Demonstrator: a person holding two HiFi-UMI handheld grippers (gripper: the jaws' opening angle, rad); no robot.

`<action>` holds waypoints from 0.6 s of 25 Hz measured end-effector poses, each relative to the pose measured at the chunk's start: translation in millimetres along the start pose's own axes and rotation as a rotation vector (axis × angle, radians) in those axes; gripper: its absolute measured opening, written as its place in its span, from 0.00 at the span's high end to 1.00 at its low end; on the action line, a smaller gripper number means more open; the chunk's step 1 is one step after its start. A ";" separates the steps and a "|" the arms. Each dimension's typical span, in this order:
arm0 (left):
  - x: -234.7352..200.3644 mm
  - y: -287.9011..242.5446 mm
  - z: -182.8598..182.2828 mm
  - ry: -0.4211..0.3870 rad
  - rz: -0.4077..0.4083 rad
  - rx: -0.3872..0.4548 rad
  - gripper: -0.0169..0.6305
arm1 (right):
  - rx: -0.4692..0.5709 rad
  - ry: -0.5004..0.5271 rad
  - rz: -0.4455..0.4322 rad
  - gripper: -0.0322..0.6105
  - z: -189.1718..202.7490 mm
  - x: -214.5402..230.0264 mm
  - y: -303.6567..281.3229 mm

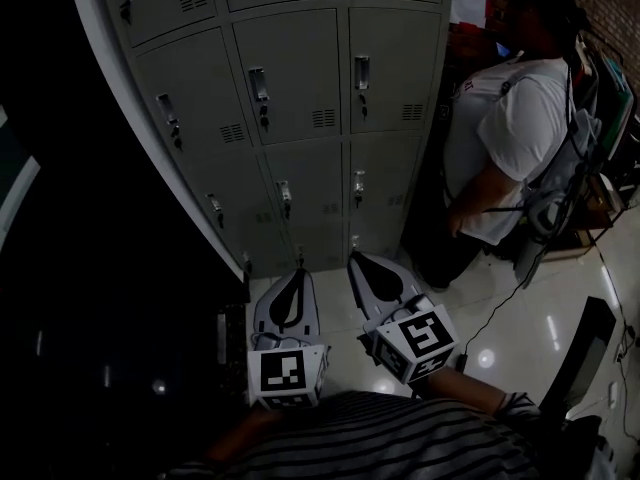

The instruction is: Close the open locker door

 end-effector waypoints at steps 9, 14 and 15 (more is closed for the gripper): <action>-31.8 34.7 -6.7 -0.006 0.011 0.015 0.97 | -0.009 -0.010 -0.027 0.95 0.5 -61.0 -9.4; -45.9 43.9 -5.7 -0.010 0.027 0.018 0.97 | 0.002 0.017 -0.036 0.95 2.4 -80.2 -20.2; -49.5 44.7 -6.3 -0.009 0.029 0.021 0.97 | 0.004 0.025 -0.034 0.95 1.8 -83.0 -22.7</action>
Point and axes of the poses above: the fingertips, and each gripper's own axes: y backward along the fingers, x to its right, z out of its underside, the point moved 5 cm from there along y, backward along the fingers
